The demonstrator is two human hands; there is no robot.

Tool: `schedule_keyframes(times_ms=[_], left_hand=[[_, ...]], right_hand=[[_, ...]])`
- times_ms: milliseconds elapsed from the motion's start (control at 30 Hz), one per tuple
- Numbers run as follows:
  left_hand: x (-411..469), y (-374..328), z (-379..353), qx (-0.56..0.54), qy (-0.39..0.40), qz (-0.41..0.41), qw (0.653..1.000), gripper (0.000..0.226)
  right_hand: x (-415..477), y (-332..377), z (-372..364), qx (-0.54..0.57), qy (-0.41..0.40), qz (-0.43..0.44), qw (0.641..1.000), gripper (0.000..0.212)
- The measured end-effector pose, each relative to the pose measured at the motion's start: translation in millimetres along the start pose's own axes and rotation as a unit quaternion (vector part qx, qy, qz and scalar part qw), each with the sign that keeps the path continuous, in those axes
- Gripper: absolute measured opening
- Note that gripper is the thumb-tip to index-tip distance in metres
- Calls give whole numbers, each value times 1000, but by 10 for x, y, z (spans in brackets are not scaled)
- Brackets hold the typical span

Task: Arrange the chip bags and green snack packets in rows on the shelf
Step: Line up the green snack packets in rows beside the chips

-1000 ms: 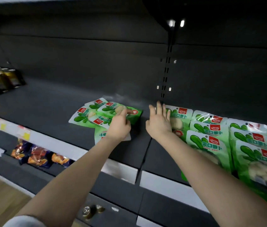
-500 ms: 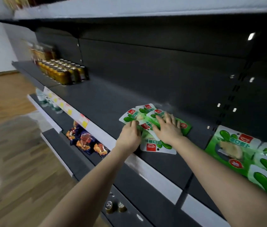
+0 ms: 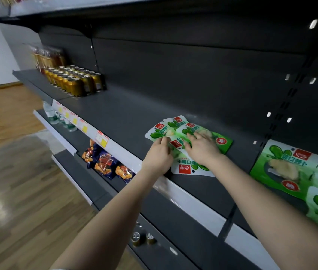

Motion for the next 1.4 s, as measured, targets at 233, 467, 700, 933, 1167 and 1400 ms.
schedule_keyframes(times_ms=[233,467,700,933,1167,1400], left_hand=[[4,-9,-48,31,14,-14,999,37],[-35,-52,-31,58,7,-25,998,37],[16,-2,-29,-8,-5,0,1000,33],[138,-59,7,-17,-15,72,997,43],[165,-281,-60,43,-16,51,998,54],[154,-206,-314,77,68,53,993,51]], right_hand=[[-238,53,87,1,-23,0,1000,46],[-598,193,-35,-5,2,8,1000,51],[-912,380,-165,15,52,10,998,59],[-1067,404,-207,14,60,63,996,58],[-1012,-106,334,96,-119,54,987,47],[-691,-585,278,57,-47,-42,996,60]])
Point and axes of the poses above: each hand's wrist, its own x-axis towards the middle knuckle, its own z-axis out of the back of the hand, y = z × x, the point moved 7 cm from there along x, towards the middle knuckle, and after that the axes turned 10 degrees about x, right-handed, at the moved point
